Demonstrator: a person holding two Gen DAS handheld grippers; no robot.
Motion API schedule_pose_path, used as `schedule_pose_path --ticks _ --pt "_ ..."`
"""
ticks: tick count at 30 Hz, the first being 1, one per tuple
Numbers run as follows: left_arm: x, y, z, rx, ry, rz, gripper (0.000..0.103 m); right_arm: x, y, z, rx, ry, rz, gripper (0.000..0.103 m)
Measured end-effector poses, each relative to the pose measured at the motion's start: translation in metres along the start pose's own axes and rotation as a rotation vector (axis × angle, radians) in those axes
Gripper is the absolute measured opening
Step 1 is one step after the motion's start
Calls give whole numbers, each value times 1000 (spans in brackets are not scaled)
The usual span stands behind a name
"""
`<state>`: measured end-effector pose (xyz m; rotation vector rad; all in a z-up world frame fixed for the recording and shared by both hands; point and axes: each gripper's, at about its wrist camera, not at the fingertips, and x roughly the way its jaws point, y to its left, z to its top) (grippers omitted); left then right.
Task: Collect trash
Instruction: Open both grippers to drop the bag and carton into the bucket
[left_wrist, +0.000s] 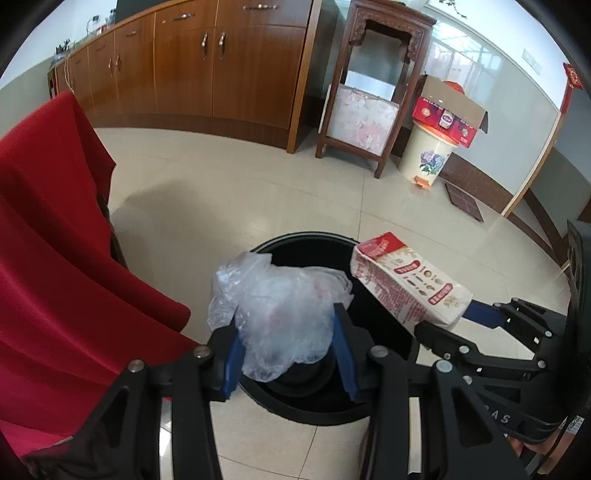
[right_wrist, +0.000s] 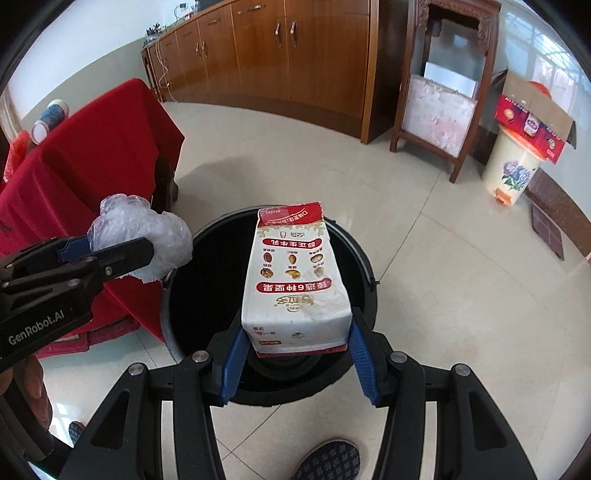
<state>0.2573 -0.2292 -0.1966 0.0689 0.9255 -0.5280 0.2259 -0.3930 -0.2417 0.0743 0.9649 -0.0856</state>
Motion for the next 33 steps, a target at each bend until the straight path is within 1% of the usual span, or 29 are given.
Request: schedule_pose_path --ticks 2,4,5,6,7,10,12,14,17,18,21,28,33 --pt "9 2 -1 -9 13 -7 47 9 2 3 -11 7 7 54" --pt "17 6 0 -26 3 -4 63 19 5 5 -31 18 21 55" --pt "19 10 -1 -37 0 27 78 25 6 5 -42 27 12 58" --pt "19 14 -3 -54 -1 57 83 32 6 5 -52 38 -19 63" --pt "17 19 -5 -73 -5 71 83 35 6 4 -53 38 -30 72" --pt "7 32 -11 -90 -3 123 85 37 1 6 -14 41 -40 74" --pt "1 36 -12 -91 -8 136 88 32 1 9 -3 18 -45 80" --pt "-11 39 -14 -98 -25 157 92 26 3 13 0 -3 -57 89" --pt "-34 39 -17 -100 -57 185 96 15 8 19 7 -32 -54 90" --pt "-34 40 -15 -100 -63 189 97 9 13 22 6 -45 -50 90" --pt "-55 40 -14 -97 -90 217 98 -6 22 28 -3 -71 -43 93" --pt "-101 42 -10 -110 -153 261 99 -53 52 43 -3 -159 -9 98" --pt "-135 54 -12 -134 -205 286 100 -74 77 43 -13 -190 16 99"
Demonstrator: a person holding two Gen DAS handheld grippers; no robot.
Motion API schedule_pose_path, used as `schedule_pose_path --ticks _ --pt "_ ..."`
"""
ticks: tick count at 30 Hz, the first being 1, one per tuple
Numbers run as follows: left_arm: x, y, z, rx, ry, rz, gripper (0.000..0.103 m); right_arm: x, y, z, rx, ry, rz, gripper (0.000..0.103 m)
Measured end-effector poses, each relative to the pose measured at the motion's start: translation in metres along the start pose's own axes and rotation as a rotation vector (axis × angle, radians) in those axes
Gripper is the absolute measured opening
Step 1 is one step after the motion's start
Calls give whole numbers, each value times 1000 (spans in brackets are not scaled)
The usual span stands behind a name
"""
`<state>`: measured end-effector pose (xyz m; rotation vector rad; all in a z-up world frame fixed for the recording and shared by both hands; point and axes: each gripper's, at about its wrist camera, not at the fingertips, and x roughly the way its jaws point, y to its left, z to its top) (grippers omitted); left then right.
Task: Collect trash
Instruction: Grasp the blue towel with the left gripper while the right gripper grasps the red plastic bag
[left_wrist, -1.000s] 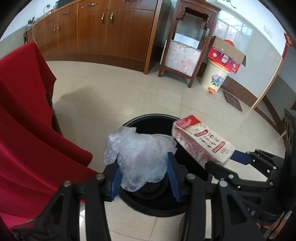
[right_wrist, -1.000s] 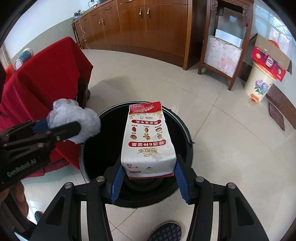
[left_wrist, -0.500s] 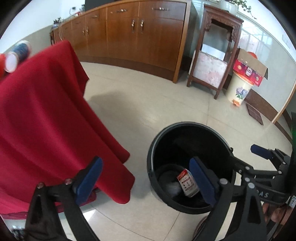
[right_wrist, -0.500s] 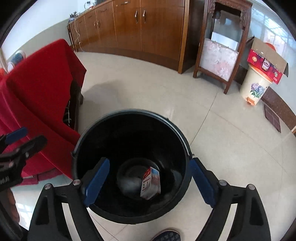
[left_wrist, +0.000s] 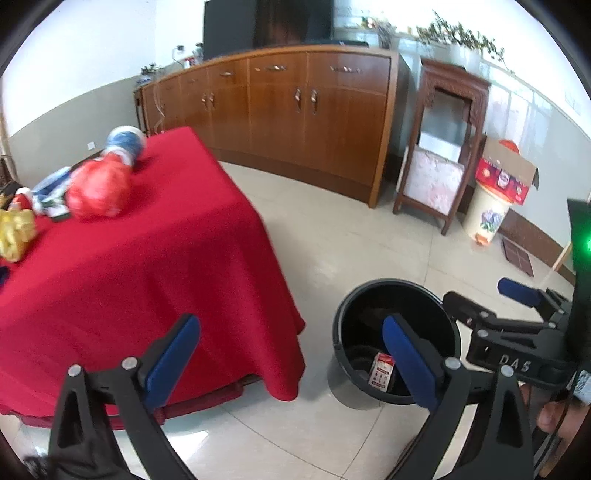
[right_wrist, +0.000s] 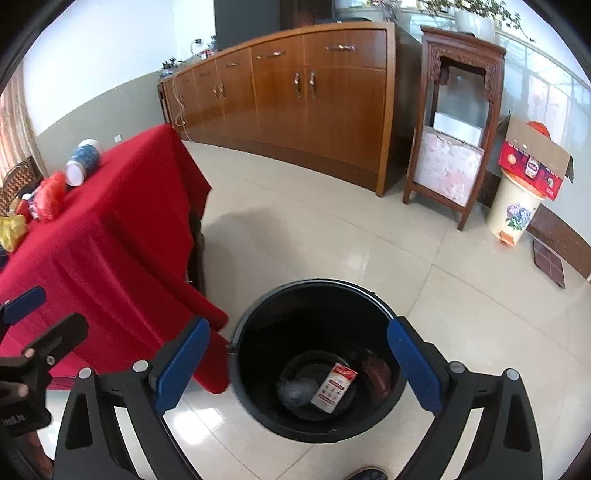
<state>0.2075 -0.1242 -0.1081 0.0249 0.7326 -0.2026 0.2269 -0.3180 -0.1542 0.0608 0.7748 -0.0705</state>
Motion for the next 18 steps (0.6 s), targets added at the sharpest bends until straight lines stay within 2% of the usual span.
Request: schedule_pose_path --ticks 10,18 --pt "-51 53 -9 -94 -92 78 100 -37 61 5 -63 -68 134 99" --pt "-87 115 -28 -202 -146 146 100 -68 122 13 -160 -128 225 99"
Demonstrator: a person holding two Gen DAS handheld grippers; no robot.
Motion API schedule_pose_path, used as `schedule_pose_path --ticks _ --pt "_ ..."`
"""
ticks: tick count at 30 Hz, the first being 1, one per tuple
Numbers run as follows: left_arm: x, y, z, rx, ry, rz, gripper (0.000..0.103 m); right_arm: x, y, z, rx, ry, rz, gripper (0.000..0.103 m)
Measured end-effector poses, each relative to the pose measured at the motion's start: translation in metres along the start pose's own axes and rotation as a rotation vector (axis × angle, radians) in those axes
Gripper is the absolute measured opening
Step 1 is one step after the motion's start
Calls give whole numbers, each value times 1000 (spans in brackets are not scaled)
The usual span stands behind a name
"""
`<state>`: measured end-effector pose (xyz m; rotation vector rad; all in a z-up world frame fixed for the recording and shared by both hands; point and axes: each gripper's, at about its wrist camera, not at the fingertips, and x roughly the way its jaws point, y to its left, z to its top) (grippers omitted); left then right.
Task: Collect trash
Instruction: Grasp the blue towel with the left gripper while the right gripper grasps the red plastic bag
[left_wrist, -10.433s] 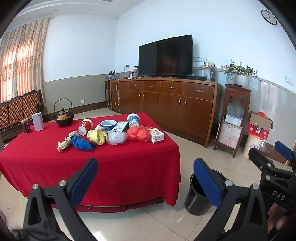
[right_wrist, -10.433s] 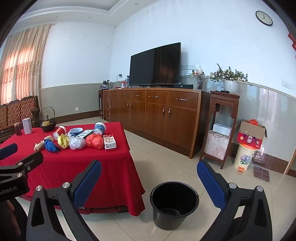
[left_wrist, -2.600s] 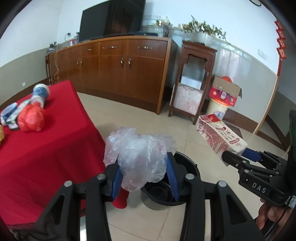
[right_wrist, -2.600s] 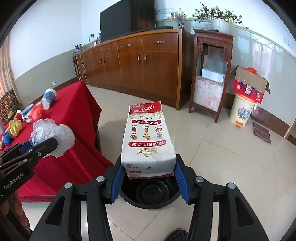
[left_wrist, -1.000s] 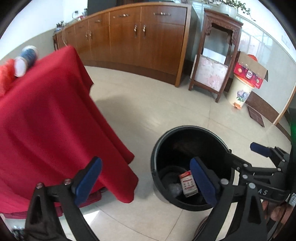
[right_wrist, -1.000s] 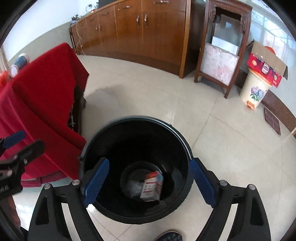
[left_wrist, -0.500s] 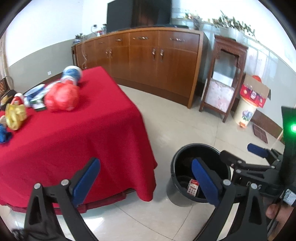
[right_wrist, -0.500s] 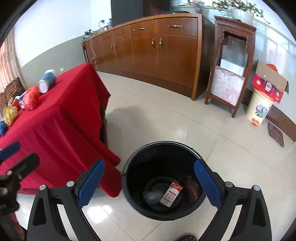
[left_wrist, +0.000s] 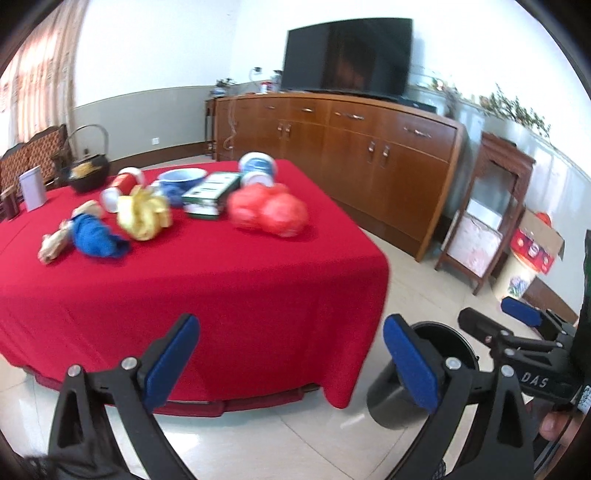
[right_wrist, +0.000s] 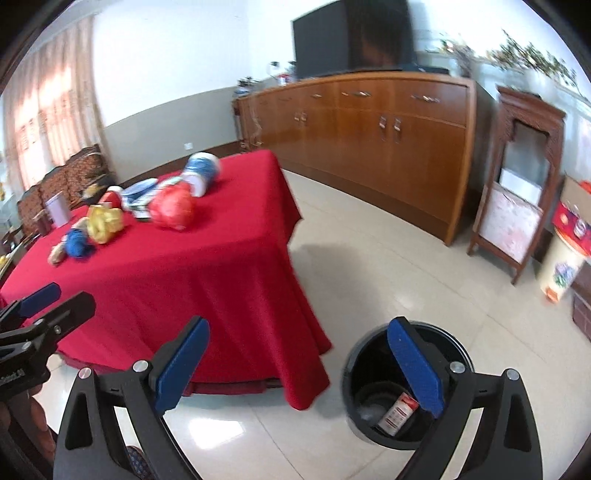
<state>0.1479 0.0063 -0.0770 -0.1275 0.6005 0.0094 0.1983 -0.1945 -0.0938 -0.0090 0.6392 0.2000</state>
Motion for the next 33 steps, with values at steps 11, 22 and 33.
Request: schedule_pose_path --ticks 11,22,33 --pt "-17 81 11 -98 -62 133 100 12 89 37 -130 -55 102 97" --pt "-2 143 27 -157 -80 218 100 46 130 66 -183 -51 124 94" --pt "35 171 49 -167 -72 263 100 99 136 83 -193 -11 102 88"
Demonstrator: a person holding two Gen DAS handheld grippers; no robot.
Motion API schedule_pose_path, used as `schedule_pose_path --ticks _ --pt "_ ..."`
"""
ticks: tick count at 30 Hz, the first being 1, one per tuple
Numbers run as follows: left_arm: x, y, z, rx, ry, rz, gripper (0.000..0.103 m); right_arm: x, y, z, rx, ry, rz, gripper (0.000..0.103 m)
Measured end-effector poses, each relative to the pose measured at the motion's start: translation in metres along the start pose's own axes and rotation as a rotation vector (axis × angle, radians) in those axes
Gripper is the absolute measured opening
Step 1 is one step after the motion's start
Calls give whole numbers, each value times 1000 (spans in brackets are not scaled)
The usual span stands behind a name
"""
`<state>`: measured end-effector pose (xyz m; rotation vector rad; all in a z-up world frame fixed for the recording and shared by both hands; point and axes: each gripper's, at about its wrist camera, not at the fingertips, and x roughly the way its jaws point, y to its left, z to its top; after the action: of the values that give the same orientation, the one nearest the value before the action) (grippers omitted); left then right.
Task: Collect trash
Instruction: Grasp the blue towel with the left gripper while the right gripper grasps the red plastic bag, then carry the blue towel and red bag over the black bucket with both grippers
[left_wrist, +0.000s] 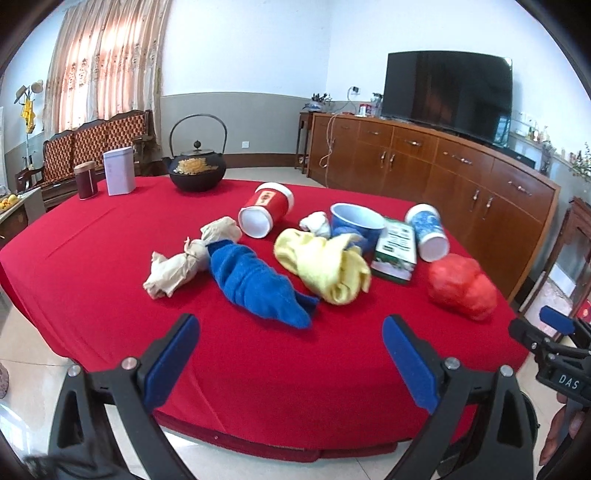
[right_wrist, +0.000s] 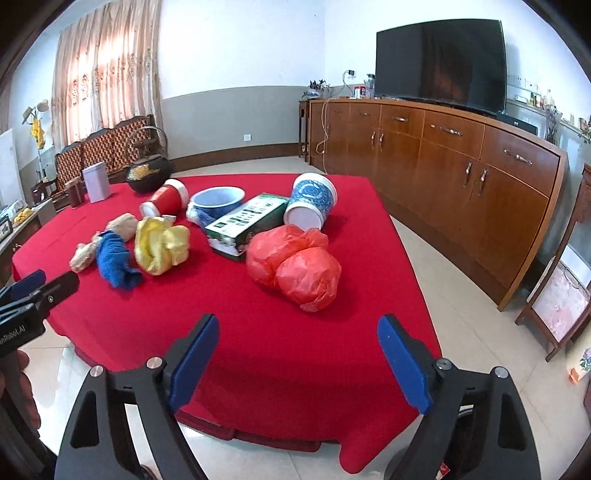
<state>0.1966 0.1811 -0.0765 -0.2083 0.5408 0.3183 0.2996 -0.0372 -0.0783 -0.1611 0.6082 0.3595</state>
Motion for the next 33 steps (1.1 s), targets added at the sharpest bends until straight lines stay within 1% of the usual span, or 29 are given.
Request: schedule_pose_path --ticks 2,6,9,11,13,15,16,17,18,19,21,22,24,25,28,33 --pt "15 1 4 2 11 17 100 13 -3 5 1 13 -1 88" --pt "43 7 7 -10 49 42 95 41 -8 13 -6 35 -2 88" --pt "57 11 7 -25 69 52 94 58 -10 16 -7 54 8 86" --pt "64 12 6 -27 78 57 93 69 -10 16 -5 69 21 80" --pt "70 13 4 -31 90 58 91 75 -10 15 -2 78 32 77" --pt "75 13 2 -32 105 53 84 81 -9 13 -1 89 46 72" --pt "77 14 1 -31 113 51 82 83 -9 12 0 95 54 65" --pt "77 15 -1 -31 116 49 77 85 -7 11 -2 102 62 54" --pt "78 16 -1 -34 118 48 72 86 -6 10 -5 108 67 50" --pt "78 17 -2 -37 120 45 68 86 -4 9 -11 111 71 43" --pt "76 17 -2 -38 117 46 54 85 -2 8 -20 107 74 38" --pt "76 18 -2 -39 113 44 49 84 -2 7 -20 108 76 32" --pt "76 20 -1 -35 113 41 28 81 -1 7 -19 106 79 27" --pt "75 20 0 -34 113 35 23 80 -1 6 -17 105 81 25" --pt "67 20 1 -33 93 30 20 72 -2 6 -7 96 83 21" --pt "46 15 1 -4 65 24 19 55 -4 6 14 68 78 20"
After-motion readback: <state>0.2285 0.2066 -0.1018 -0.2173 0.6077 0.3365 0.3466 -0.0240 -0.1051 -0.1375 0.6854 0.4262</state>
